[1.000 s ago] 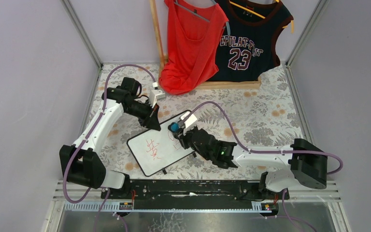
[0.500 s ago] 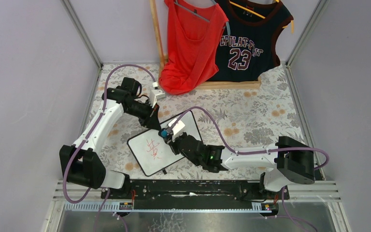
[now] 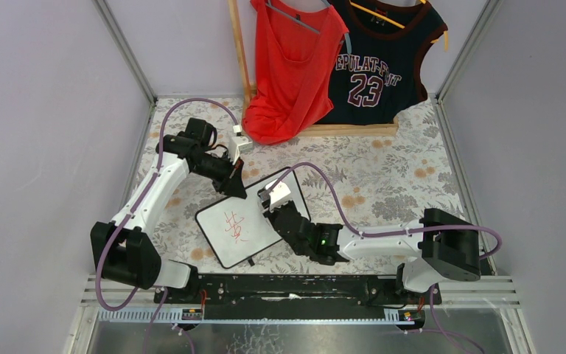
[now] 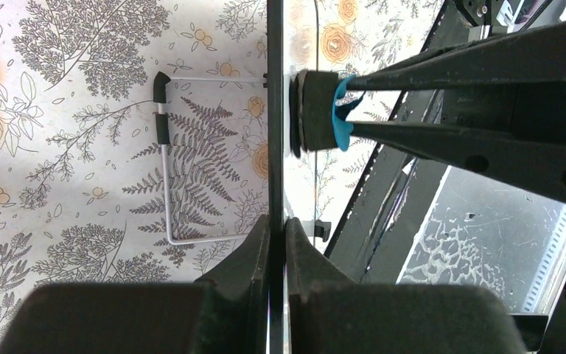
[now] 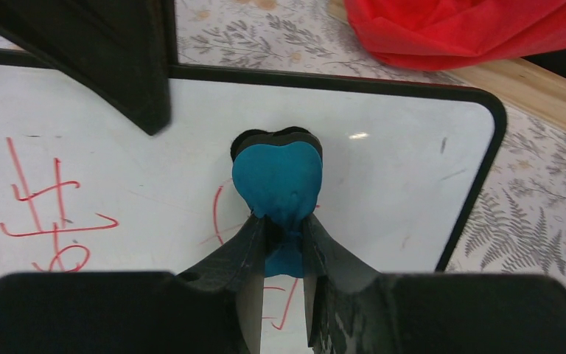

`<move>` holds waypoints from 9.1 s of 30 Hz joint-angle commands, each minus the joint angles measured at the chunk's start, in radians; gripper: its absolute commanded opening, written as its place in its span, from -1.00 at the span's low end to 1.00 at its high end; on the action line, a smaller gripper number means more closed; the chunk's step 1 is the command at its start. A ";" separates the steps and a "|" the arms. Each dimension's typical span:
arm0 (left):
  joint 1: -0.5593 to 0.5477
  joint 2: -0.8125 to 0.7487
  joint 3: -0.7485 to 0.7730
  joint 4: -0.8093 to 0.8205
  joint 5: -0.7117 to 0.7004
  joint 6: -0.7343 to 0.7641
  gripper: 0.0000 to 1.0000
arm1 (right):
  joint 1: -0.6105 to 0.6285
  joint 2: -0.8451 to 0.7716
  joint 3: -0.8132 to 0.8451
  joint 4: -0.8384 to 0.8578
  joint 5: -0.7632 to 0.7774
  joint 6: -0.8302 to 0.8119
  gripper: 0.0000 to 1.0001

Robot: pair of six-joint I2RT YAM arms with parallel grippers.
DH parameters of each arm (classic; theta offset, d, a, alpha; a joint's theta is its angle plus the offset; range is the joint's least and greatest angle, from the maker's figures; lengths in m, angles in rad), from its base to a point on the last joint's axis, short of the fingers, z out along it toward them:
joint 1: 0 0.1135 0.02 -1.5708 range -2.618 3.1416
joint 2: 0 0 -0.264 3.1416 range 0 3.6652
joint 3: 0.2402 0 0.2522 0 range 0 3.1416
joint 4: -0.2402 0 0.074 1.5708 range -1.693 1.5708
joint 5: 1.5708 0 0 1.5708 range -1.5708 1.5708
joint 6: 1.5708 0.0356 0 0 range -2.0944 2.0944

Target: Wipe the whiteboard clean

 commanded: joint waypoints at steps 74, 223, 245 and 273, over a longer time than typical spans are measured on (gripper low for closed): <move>-0.038 -0.001 -0.087 -0.021 -0.075 0.070 -1.00 | 0.015 0.113 0.128 -0.072 0.023 0.009 -1.00; -0.042 0.014 -0.116 -0.019 -0.075 0.076 -1.00 | -0.080 -0.122 -0.193 -0.117 -0.087 0.258 -1.00; -0.045 0.012 -0.122 -0.020 -0.072 0.075 -1.00 | 0.061 0.029 -0.138 -0.160 0.050 0.363 -1.00; -0.047 0.011 -0.129 -0.019 -0.067 0.076 -1.00 | 0.110 0.205 0.152 -0.111 -0.060 0.247 -1.00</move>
